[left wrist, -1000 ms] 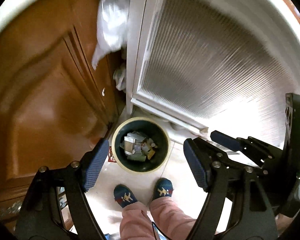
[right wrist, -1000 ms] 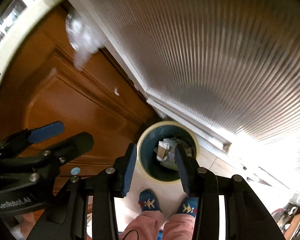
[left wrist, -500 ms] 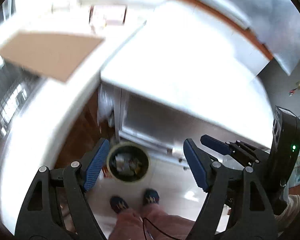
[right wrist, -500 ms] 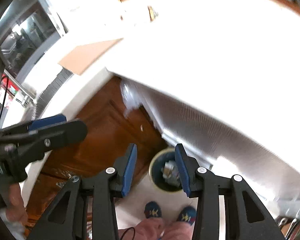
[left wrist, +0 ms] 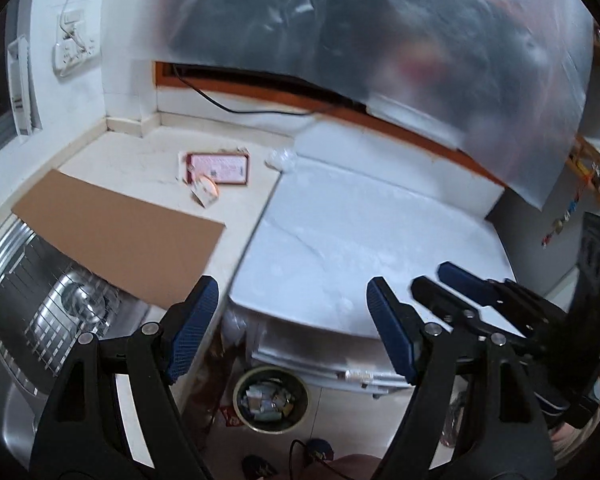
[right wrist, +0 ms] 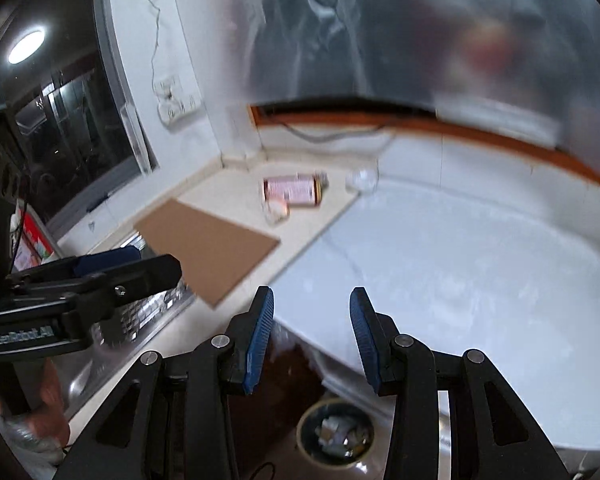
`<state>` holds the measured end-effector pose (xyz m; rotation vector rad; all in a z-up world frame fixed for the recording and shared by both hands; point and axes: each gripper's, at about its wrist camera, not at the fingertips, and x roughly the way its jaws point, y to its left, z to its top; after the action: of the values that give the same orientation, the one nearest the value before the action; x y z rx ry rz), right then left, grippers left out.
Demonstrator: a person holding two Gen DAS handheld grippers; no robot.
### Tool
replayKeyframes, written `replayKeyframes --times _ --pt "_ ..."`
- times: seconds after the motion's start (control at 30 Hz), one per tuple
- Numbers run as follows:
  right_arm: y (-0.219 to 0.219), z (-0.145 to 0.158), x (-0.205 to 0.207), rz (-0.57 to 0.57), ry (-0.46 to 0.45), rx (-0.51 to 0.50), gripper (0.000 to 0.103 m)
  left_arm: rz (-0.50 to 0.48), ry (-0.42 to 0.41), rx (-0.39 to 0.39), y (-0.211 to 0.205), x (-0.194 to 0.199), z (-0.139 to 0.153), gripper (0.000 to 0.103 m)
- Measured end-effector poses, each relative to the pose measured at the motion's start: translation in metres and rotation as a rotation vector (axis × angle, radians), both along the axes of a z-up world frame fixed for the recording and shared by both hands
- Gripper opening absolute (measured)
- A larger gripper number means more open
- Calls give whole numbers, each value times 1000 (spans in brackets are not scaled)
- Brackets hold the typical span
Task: Collect trash
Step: 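Raise both grippers from the bin back toward the counter, then grasp the clear plastic bag with the right gripper while the left gripper grasps the 'delicious cakes' cup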
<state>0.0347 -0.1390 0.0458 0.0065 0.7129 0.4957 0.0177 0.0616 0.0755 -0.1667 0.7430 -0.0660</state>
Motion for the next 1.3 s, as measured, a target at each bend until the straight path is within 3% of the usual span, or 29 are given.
replayKeyframes --times 0.2,0.43,0.73,1.0,1.3 --pt "18 47 24 -26 -66 -21 47 69 -37 -18 25 30 15 74" --pt "34 55 102 -1 -55 -42 50 177 -8 -39 49 90 8 74" --pt "47 8 252 112 21 -46 54 380 118 -104 68 186 -44 74" --pt "73 -59 385 196 99 -76 54 540 207 -120 82 268 -110 74" --pt "112 -138 473 170 171 -99 54 650 250 -128 113 318 -170 74"
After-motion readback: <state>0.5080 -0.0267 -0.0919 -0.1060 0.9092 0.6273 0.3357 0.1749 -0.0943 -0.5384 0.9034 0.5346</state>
